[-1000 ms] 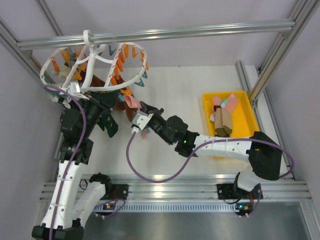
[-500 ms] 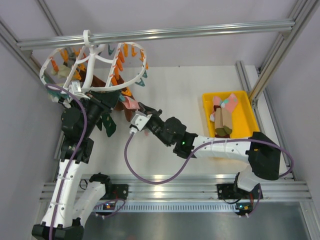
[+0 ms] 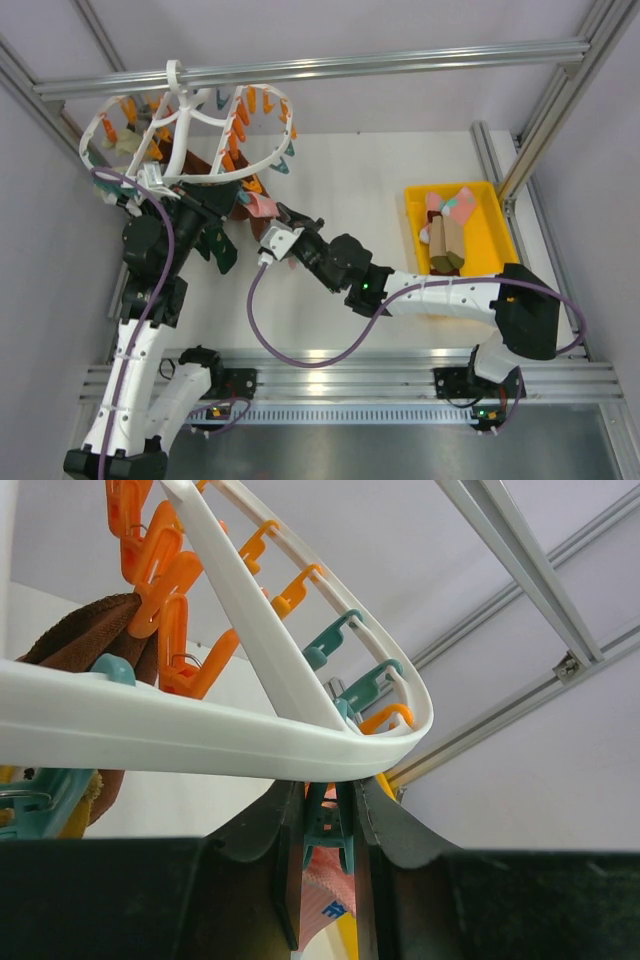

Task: Clip the socks to the hanger
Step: Clamp the sock onto the hanger.

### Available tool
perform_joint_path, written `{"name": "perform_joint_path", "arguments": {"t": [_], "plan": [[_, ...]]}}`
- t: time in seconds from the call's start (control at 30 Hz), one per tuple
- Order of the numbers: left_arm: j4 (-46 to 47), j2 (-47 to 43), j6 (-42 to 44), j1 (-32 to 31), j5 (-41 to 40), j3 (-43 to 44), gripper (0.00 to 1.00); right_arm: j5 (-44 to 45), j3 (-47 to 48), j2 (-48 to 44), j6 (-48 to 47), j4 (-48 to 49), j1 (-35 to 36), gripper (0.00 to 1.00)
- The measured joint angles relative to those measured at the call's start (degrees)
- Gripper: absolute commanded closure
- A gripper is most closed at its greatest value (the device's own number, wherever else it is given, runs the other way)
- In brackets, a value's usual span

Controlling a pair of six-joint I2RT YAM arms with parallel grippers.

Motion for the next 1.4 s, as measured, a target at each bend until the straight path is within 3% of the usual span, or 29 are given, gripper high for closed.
{"name": "perform_joint_path", "arguments": {"t": [0.2,0.47,0.83,1.1,1.4], "plan": [[1.09,-0.55,-0.04,0.02,0.0,-0.35,1.0,-2.69,-1.55,-0.66,0.9,-1.05,-0.02,1.0],[1.75,-0.76,-0.04,0.02,0.59,-0.92,1.0,-16.81,-2.64,-5.42,8.13,-11.72,-1.95,1.0],[2.78,-0.63,-0.09,0.15,2.08,-0.92,1.0,-46.71,10.14,-5.95,26.16,-28.87,-18.27,1.0],[3.67,-0.22,-0.11,0.2,3.13,-0.94,1.0,-65.09,13.27,-2.8,33.0,-34.58,-20.74,1.0],[3.82,0.02,-0.13,0.2,3.58,-0.94,1.0,-71.41,14.95,-0.28,36.11,-38.1,-21.4,1.0]]}}
